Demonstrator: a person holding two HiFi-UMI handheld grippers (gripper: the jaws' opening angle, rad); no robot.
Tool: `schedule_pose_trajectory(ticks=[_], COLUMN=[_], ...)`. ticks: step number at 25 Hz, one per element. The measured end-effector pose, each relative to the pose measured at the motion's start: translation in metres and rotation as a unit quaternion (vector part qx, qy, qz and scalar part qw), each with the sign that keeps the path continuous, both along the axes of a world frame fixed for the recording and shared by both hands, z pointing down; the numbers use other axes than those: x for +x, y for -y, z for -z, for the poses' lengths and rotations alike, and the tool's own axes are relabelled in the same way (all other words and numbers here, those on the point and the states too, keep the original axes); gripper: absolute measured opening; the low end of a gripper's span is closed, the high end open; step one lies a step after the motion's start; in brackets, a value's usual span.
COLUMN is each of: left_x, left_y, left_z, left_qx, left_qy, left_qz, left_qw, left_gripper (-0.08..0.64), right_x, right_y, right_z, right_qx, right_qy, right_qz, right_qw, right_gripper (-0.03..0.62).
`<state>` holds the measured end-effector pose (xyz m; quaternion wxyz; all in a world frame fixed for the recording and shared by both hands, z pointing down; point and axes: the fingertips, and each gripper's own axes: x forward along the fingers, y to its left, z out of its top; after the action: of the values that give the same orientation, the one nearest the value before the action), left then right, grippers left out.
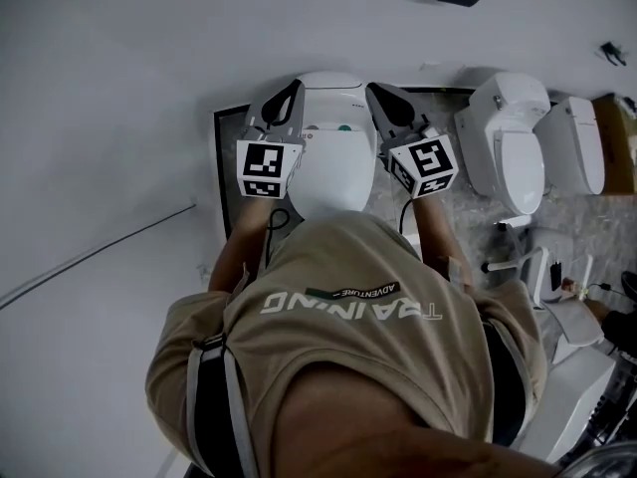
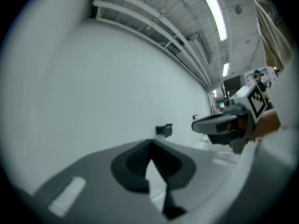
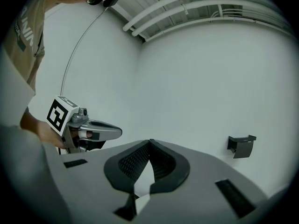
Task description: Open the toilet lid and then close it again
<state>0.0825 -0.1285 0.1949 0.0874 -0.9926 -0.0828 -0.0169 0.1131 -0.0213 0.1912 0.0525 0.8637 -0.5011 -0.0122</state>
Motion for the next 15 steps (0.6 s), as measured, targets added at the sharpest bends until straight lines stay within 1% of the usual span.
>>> schedule_pose_trajectory(ticks=[5, 8, 11, 15], left_x=[0.004, 0.007, 0.004, 0.003], left_y=[0.006, 0.013, 0.015, 0.007], left_z=[-0.003, -0.007, -0.014, -0.013], left_qx=[-0.003, 0.0, -0.012, -0.012], left_qy=[-0.003, 0.003, 0.009, 0.007], left_qz=[0.004, 0.011, 0.021, 0.013], left_qw=[1.0, 0.9999, 0.9997, 0.9998], left_gripper=[0.005, 0.005, 0.005, 0.005], right_x=[0.002, 0.005, 0.005, 0.009], right_y=[0.009, 0.012, 0.008, 0.002], right_z=[0.0, -0.005, -0.012, -0.008], right_qx=[-0.008, -0.015, -0.023, -0.017], right_qy=[-0.005, 0.003, 0.013, 0.011], right_qz=[0.011, 0.013, 0.017, 0.015], right_qw=[1.0, 1.0, 0.999, 1.0], right_gripper=[0.015, 0.015, 0.015, 0.015])
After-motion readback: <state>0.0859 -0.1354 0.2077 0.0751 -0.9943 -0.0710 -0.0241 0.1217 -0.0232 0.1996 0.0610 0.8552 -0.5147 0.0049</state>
